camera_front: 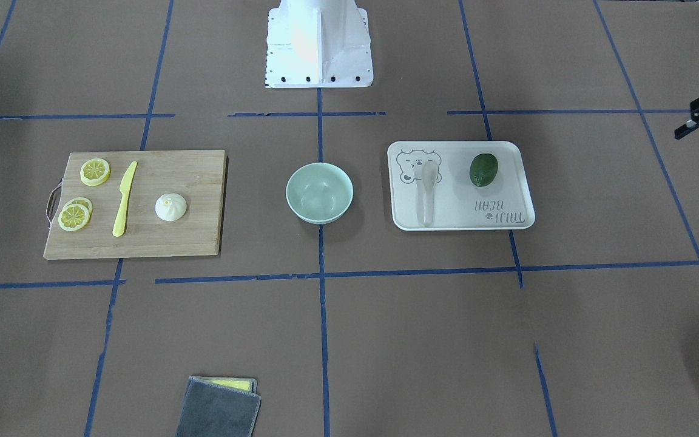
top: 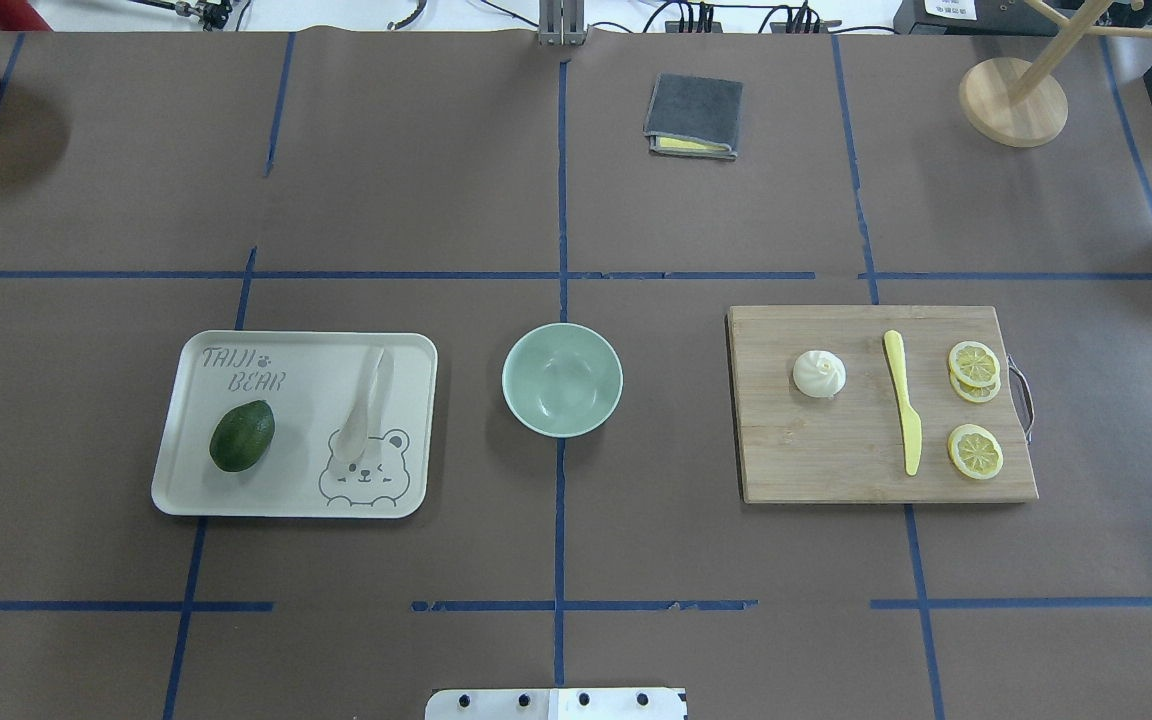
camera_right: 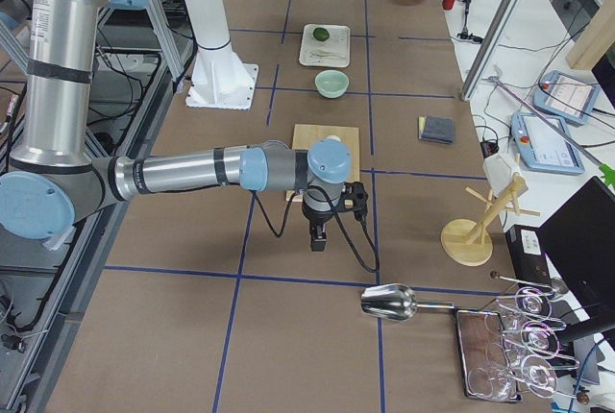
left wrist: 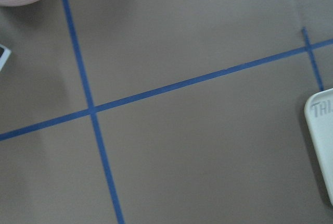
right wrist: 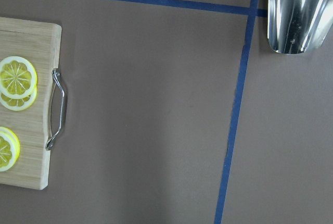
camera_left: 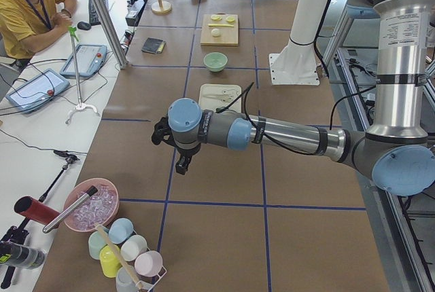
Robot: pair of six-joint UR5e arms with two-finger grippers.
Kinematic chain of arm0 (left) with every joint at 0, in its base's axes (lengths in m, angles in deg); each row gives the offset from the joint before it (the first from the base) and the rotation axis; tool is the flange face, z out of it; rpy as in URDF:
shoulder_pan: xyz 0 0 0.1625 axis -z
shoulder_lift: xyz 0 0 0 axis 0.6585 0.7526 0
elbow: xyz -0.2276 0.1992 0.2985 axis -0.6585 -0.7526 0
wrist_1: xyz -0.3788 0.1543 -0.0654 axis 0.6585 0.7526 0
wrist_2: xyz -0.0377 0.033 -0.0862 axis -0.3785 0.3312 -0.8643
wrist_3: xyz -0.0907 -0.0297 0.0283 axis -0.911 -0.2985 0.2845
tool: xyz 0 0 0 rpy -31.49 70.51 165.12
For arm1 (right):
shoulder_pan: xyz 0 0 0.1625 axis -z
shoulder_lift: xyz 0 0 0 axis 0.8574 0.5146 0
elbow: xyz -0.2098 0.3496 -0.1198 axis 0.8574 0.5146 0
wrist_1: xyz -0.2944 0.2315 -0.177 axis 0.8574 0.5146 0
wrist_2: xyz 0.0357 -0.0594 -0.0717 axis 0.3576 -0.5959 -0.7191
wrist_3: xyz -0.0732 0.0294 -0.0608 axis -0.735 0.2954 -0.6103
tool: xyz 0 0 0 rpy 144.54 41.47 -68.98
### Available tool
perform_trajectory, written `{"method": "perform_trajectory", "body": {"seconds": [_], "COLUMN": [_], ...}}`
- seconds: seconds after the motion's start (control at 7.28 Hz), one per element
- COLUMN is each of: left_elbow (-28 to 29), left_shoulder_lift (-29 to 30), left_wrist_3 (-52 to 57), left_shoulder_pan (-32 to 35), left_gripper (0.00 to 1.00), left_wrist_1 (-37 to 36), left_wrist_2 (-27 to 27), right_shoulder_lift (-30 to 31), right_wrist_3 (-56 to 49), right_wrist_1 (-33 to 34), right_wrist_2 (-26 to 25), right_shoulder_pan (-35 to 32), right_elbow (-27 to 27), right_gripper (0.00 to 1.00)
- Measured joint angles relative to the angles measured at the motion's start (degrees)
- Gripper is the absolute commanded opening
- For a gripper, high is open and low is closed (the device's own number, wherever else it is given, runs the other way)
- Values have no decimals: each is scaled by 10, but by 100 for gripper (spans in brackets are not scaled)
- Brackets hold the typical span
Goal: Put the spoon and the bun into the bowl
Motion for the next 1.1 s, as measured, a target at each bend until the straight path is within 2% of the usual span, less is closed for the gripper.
{"method": "perform_trajectory", "body": {"seconds": [0.14,0.27,0.41,0.55,0.69,0.96,1.1], "left_elbow": [-7,-9,-7,-3,2,25,36], "left_shoulder_lift": [3,10,31,66,109,201,228], "left_wrist_3": [-102,-198,-276,-336,-377,-404,-407], "left_shoulder_pan": [-66,-126,-188,-252,-300,-348,-374], "left_gripper": [100,100,99,99,99,98,93], "left_wrist_1": [93,183,237,248,216,96,49], "left_wrist_2": [21,63,125,188,233,320,382], "right_shoulder_lift": [0,0,0,0,1,1,2], "right_wrist_3": [-1,-2,-3,-3,-4,-7,-6], "right_wrist_1": [0,0,0,0,0,0,0], "right_wrist_2": [6,20,33,40,42,42,42], "right_shoulder_pan": [1,1,3,6,8,9,9], "right_elbow": [1,0,-5,-8,-9,-9,-7], "right_gripper": [100,100,100,100,100,100,100]}}
